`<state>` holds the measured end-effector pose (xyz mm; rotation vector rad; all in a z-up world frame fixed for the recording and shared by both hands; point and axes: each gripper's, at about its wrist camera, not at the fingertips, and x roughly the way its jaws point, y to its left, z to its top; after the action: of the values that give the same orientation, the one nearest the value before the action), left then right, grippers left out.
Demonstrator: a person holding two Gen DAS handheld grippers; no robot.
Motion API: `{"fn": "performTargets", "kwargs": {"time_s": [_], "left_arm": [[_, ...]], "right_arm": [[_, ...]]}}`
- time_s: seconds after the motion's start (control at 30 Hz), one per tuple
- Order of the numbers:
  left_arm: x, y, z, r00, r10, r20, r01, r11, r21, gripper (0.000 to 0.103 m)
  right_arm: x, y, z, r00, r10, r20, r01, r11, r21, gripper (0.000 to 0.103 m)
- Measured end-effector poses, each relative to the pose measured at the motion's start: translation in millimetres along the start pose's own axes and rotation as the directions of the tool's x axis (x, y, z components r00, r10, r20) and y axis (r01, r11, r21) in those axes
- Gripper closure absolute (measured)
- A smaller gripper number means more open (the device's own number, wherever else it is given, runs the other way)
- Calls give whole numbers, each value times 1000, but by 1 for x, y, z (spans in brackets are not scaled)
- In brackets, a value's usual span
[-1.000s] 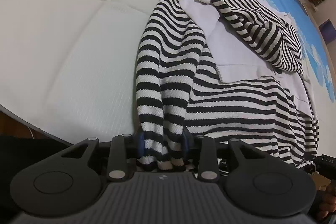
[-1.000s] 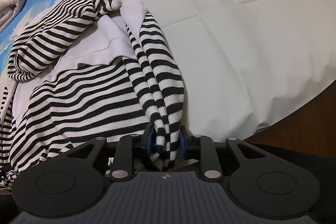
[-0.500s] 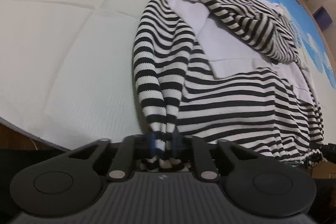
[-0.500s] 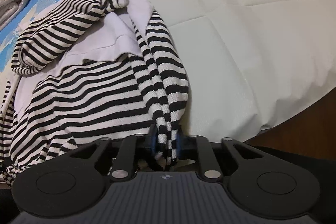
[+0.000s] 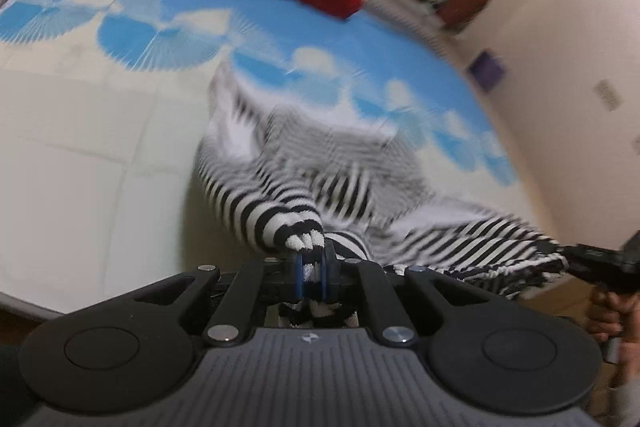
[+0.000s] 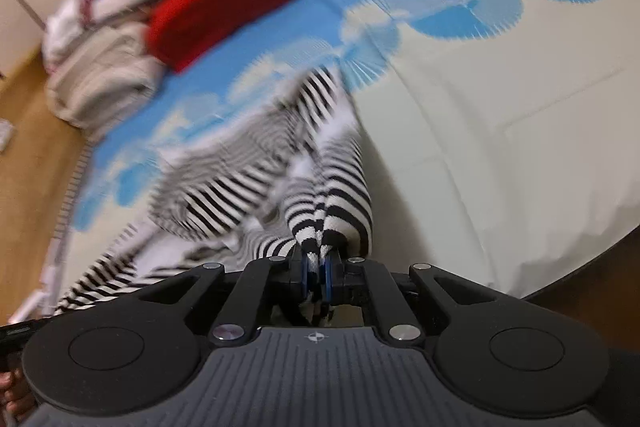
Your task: Fold small clothes
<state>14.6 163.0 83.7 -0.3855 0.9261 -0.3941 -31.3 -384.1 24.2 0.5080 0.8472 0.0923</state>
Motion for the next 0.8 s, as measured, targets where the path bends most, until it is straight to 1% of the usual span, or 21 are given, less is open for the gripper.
{"fn": "performTargets", "kwargs": {"time_s": [0.07,0.1,0.17,0.2,0.3,0.37,0.43,0.5,0.53,0.57,0.6,0.63,0.67,0.7,0.73,0.8], "left_arm": [[-9,1,10,999,-40,10,40,999,-8,95],[-7,4,16,998,-56,9,57,998,-34,95],[10,14,34,996,-87,7,87,993,-79,94],[22,19,44,997,-82,4,82,993,-89,94],[79,43,79,997,-71,-23,68,988,-141,94],[124,64,104,998,-52,-32,45,978,-203,93],[165,87,122,998,-45,-42,33,967,-254,91],[198,114,130,998,0,-58,-19,944,-331,89],[208,124,129,998,9,-64,-32,927,-374,89],[215,131,130,997,10,-79,-42,913,-406,88],[216,133,133,997,11,-79,-43,904,-425,85],[213,132,137,998,0,-55,-23,905,-425,73],[207,128,143,1000,-16,-26,4,914,-406,57],[203,124,146,1000,-27,-6,23,925,-378,51],[198,121,149,999,-34,7,34,937,-347,43],[191,113,146,999,-44,3,43,953,-300,42]], "right_arm": [[-23,6,4,999,41,19,-41,999,-9,96],[-29,8,9,998,53,26,-53,999,-8,96],[-27,10,23,997,63,36,-63,998,4,96],[-21,10,30,997,65,39,-65,998,6,96],[23,10,62,998,40,43,-41,999,26,96],[67,7,84,999,13,33,-14,999,33,96],[118,-3,103,1000,-14,2,14,996,88,95],[162,-13,113,999,-31,-15,33,992,125,92],[183,-19,116,998,-61,-17,62,989,134,87],[195,-22,113,996,-86,-13,87,987,137,83],[207,-26,112,995,-100,-13,101,986,135,83],[217,-28,112,993,-111,-32,114,984,140,83],[223,-29,116,992,-118,-49,125,978,167,83],[223,-31,119,994,-100,-35,106,974,202,82],[221,-32,123,997,-75,-16,76,972,224,79],[214,-30,129,998,-49,25,42,977,210,77]]}}
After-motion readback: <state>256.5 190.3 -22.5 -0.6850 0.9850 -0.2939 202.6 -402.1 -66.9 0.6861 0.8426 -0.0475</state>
